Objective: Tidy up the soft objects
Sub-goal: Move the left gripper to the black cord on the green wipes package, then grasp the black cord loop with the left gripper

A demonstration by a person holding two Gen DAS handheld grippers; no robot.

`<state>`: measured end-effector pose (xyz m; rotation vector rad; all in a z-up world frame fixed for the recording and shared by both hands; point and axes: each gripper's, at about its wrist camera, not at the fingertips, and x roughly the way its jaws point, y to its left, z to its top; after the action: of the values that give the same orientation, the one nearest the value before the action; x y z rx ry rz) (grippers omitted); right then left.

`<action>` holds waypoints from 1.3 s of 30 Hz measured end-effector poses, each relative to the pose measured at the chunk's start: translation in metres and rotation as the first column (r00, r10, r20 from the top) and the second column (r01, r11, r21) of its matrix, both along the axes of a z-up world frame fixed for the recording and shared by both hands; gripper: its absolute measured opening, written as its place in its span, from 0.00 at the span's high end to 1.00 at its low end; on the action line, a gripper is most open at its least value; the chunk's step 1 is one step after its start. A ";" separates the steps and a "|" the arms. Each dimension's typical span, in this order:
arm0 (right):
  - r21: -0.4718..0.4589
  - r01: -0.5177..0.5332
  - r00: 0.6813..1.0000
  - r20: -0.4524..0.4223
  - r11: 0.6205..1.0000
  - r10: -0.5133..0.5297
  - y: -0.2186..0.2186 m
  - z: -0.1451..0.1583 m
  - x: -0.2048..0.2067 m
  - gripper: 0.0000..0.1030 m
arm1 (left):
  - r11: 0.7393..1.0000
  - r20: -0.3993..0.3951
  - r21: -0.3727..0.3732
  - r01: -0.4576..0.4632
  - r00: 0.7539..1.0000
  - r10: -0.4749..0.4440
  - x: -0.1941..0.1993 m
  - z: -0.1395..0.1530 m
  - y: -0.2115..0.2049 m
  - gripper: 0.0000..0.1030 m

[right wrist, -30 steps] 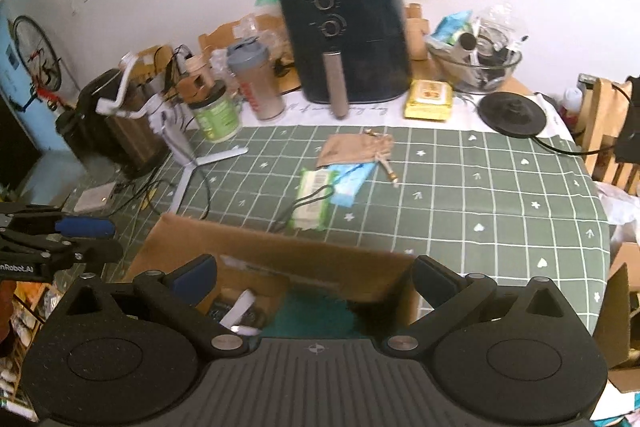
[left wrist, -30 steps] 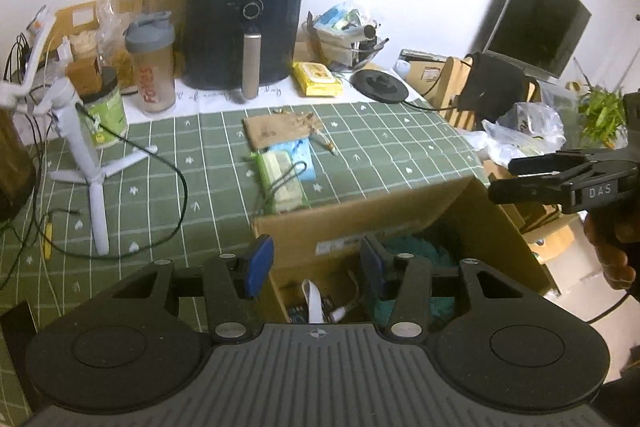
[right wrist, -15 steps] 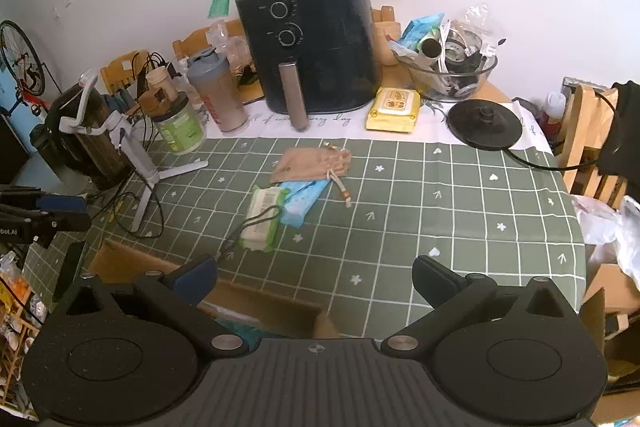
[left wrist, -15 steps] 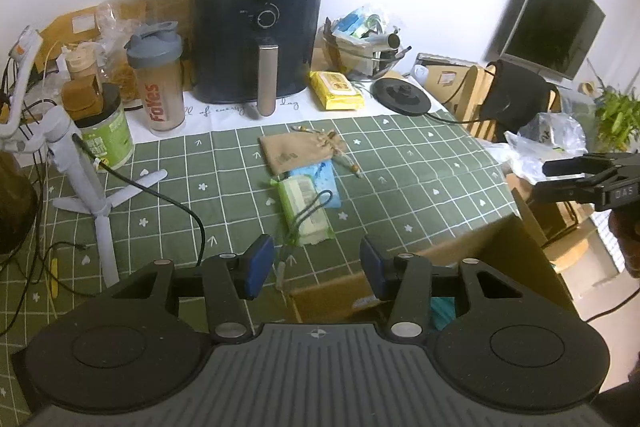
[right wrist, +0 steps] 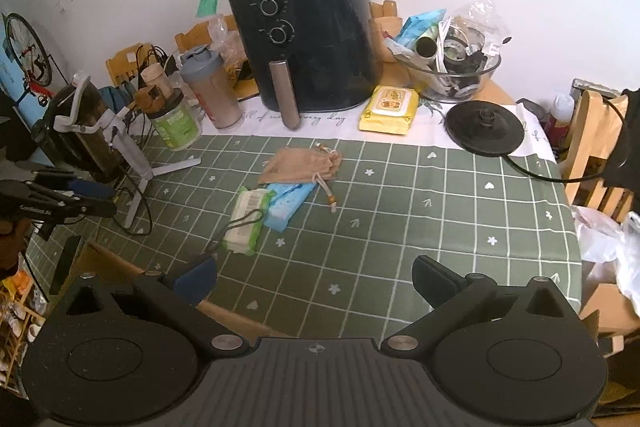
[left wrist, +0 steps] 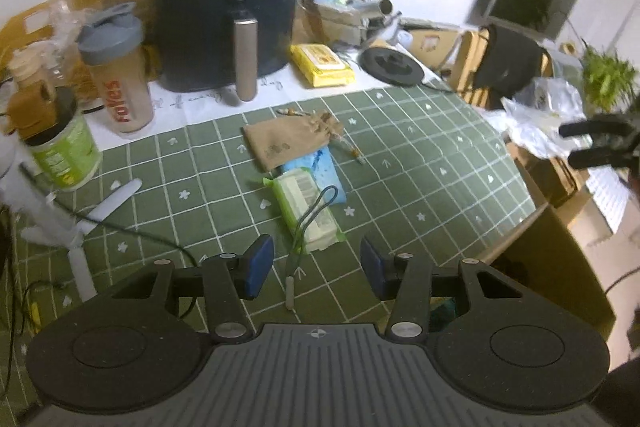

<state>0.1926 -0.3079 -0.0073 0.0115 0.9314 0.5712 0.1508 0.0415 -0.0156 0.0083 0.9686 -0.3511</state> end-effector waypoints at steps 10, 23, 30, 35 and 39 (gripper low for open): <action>-0.009 0.052 0.999 -0.008 0.999 -0.052 -0.004 -0.008 0.010 0.00 | 0.981 -0.124 0.078 0.177 0.978 -0.167 0.039 -0.060 -0.008 0.54; -0.022 0.109 0.993 -0.040 0.994 -0.110 -0.011 -0.016 0.005 0.00 | 0.963 -0.237 0.051 0.265 0.940 -0.246 0.084 -0.120 -0.013 0.57; -0.030 0.150 0.988 -0.044 0.988 -0.151 -0.020 -0.017 0.003 0.00 | 0.949 -0.263 0.081 0.305 0.925 -0.275 0.089 -0.141 -0.021 0.77; -0.039 0.164 0.985 -0.044 0.986 -0.166 -0.023 -0.018 0.002 0.00 | 0.944 -0.242 0.110 0.310 0.930 -0.277 0.087 -0.143 -0.022 0.96; -0.045 0.166 0.985 -0.047 0.985 -0.168 -0.023 -0.020 0.004 0.00 | 0.946 -0.226 0.100 0.309 0.933 -0.281 0.084 -0.137 -0.020 0.96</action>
<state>0.1970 -0.3310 -0.0275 0.0669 0.9811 0.3970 0.2352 0.0214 -0.1529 0.2471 1.2027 -0.5728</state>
